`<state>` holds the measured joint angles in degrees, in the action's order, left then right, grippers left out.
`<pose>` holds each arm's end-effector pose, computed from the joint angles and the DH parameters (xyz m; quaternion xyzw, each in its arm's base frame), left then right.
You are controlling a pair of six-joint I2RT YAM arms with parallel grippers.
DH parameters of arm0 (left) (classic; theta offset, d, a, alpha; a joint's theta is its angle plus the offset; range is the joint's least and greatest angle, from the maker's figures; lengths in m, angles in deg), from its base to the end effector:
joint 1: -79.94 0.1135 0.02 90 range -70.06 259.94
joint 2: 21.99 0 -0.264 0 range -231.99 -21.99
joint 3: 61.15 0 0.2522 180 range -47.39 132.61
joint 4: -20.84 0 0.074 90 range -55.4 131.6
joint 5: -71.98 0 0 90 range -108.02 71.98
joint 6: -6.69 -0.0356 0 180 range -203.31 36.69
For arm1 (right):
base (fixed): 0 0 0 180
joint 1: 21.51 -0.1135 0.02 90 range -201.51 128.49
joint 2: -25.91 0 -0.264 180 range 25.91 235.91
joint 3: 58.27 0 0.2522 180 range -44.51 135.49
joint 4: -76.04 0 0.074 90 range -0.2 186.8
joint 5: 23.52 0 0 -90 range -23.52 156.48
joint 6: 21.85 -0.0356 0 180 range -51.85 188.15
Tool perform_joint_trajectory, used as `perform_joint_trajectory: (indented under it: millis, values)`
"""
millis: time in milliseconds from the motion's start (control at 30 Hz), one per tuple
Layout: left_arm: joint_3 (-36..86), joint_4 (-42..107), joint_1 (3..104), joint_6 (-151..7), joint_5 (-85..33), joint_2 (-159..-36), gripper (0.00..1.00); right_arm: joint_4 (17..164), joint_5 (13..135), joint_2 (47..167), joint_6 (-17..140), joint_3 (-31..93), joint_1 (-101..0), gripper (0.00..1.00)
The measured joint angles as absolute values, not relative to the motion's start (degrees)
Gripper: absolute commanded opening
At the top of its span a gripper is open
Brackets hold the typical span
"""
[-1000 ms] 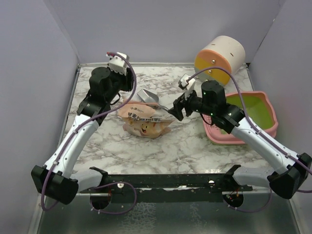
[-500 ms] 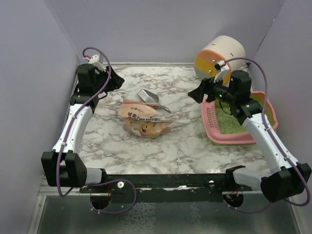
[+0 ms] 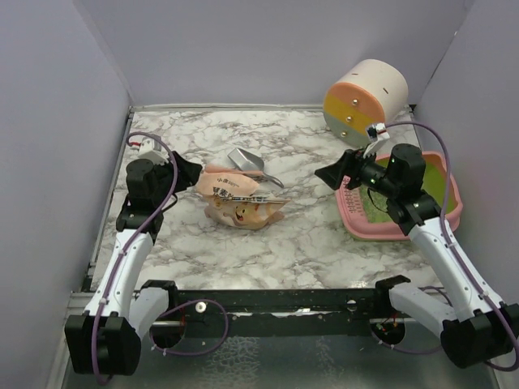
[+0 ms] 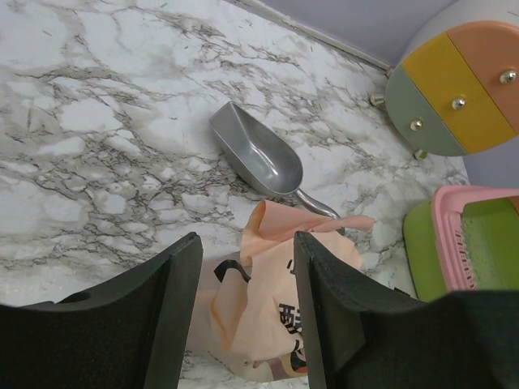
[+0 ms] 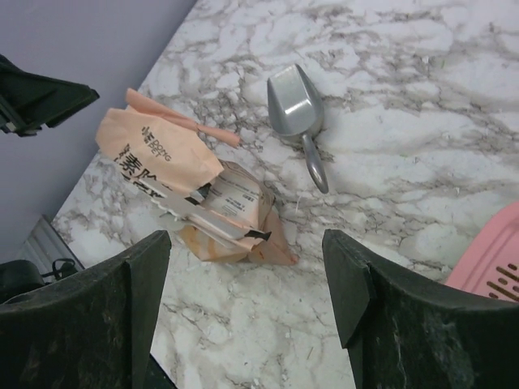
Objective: Fill the litter box with clean litter
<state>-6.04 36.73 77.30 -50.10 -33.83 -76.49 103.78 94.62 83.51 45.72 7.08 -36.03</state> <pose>0.2226 -0.0200 0.3026 -0.1270 0.7814 -0.2890 0.5382 0.2160 0.0733 0.3344 -0.0843 0.8023 0.3652 0.4647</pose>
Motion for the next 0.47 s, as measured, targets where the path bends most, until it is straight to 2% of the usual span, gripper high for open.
perform_joint_trajectory:
  millis: [367, 467]
  values:
    - [-9.72, 34.59, 77.3, -53.6, -30.6, -70.37, 0.52, 100.35, 92.41, 80.89, 46.35, 6.82, -36.03, 0.71]
    - [-9.78, 34.52, 77.3, -54.17, -30.49, -70.2, 0.52, 100.09, 91.19, 80.95, 46.81, 6.84, -36.03, 0.74]
